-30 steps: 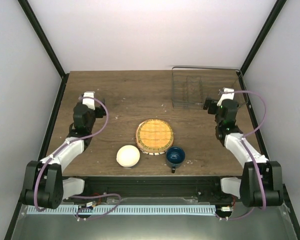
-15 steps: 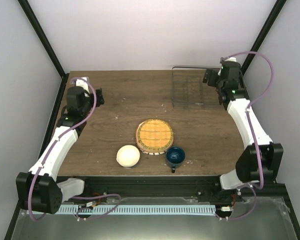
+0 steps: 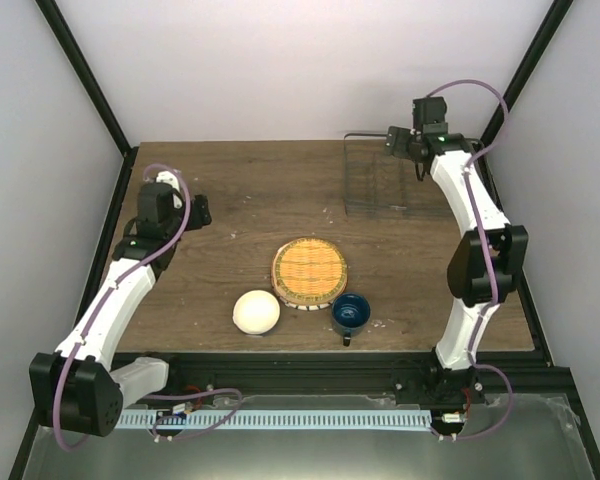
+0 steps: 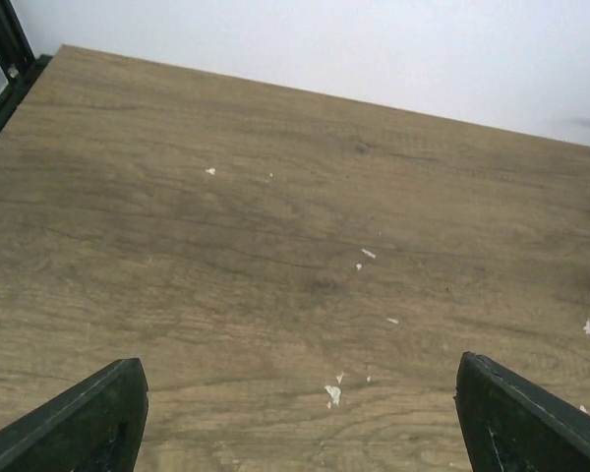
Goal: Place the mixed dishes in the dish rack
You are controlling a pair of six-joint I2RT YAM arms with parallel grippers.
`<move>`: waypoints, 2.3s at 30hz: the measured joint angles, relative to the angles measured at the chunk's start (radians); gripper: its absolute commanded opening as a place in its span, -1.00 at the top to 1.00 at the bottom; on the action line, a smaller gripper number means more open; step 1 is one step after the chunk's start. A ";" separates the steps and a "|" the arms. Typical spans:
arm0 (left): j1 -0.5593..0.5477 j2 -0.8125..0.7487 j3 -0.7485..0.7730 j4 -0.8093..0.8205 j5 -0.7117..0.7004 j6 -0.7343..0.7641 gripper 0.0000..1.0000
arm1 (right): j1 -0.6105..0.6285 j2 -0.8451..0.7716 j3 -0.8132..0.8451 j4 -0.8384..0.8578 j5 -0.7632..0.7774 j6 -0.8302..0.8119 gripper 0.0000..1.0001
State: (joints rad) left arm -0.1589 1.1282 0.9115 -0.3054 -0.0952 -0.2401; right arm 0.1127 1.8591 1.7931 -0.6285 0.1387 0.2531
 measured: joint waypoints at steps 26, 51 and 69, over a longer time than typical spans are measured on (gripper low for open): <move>-0.010 0.000 -0.039 -0.019 0.033 -0.018 -0.77 | 0.050 0.337 0.273 -0.309 0.016 0.003 -1.00; -0.010 0.031 -0.039 -0.019 0.033 -0.018 -0.78 | 0.050 0.404 0.151 -0.317 -0.045 -0.024 -1.00; -0.012 0.031 -0.040 -0.018 0.047 -0.018 -0.78 | 0.176 0.389 0.068 -0.261 -0.032 0.112 -1.00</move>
State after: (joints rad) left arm -0.1711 1.1591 0.8719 -0.3237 -0.0479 -0.2581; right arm 0.2886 2.2482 1.8614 -0.8894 0.1066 0.3649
